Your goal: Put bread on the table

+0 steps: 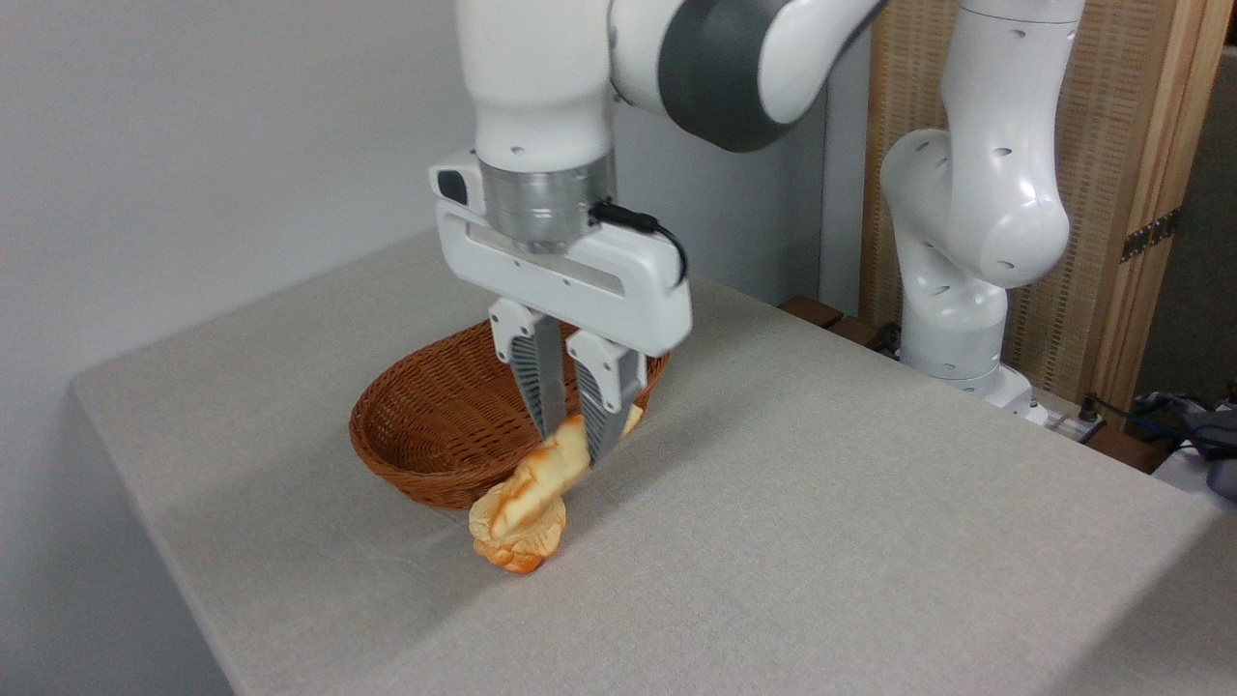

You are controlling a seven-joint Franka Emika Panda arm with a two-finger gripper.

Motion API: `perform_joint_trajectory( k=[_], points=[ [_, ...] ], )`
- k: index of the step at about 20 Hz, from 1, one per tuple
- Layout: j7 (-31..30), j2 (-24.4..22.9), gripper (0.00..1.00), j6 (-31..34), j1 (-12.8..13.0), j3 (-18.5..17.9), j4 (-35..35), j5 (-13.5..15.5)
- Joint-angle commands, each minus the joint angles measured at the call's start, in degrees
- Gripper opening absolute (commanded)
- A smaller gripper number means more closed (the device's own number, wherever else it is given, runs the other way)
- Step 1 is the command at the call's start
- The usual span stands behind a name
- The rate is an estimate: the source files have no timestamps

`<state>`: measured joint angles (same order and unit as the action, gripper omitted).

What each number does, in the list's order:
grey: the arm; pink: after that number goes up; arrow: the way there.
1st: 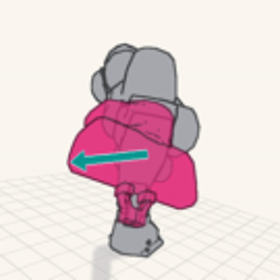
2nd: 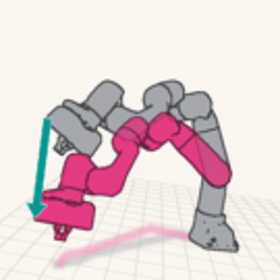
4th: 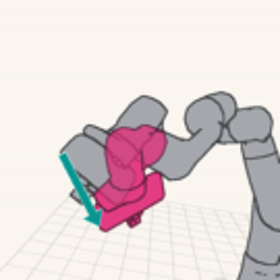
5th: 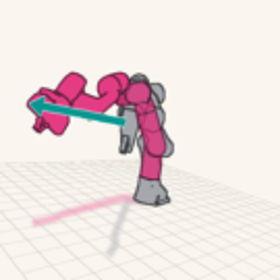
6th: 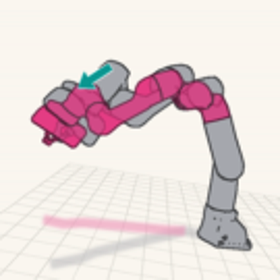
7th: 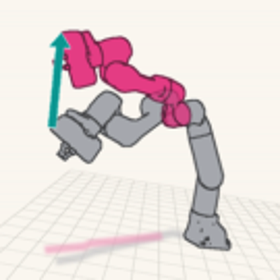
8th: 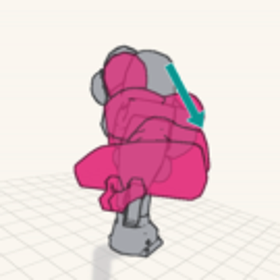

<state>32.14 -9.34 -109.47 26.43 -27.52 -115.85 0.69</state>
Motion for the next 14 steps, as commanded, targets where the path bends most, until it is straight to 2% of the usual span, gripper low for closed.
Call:
perform_joint_trajectory(
  k=[1, 2, 14],
  points=[
    [0.20, 0.02, 0.85, 0.83, 0.64, -1.48, 0.01, -1.39],
    [0.11, 0.03, 1.00, 0.83, 0.64, -1.66, 0.09, -2.09],
    [0.11, 0.29, 1.00, 0.22, 1.17, -1.83, 0.18, -1.65]
  ],
)
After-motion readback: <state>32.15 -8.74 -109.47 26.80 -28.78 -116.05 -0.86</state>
